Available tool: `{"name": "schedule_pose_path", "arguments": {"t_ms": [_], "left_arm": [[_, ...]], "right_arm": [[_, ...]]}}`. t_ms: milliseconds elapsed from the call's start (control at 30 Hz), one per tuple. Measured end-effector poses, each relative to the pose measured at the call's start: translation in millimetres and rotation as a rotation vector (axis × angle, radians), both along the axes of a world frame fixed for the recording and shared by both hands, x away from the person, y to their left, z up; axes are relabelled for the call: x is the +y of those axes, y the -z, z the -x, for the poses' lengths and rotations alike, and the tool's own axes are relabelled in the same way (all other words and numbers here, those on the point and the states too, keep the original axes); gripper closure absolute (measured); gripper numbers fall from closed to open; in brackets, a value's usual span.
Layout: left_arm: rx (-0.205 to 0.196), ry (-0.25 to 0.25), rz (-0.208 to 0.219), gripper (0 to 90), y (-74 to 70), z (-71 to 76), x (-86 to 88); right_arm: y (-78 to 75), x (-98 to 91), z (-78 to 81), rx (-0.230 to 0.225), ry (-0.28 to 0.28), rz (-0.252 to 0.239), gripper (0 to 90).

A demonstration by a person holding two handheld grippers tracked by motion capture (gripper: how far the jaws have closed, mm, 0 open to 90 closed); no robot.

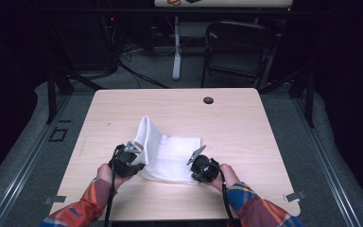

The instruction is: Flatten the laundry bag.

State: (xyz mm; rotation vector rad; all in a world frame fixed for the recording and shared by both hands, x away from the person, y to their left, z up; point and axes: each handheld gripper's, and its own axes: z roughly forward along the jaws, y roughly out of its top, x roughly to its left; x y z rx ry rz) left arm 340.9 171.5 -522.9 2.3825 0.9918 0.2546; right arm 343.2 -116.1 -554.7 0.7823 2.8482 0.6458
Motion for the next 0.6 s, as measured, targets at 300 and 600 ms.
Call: {"name": "schedule_pose_path", "arguments": {"t_ms": [300,600], "left_arm": [[0.068,0.059,-0.005,73.4,3.2,3.2,0.8],[0.102,-0.034,-0.03,36.3,-1.1,13.1,30.5]], "right_arm": [[-1.8,-17.6,-2.3,0.017,0.031,0.024,90.0],[-3.0,-24.1,-4.6,0.008,0.047,0.055,90.0]]}}
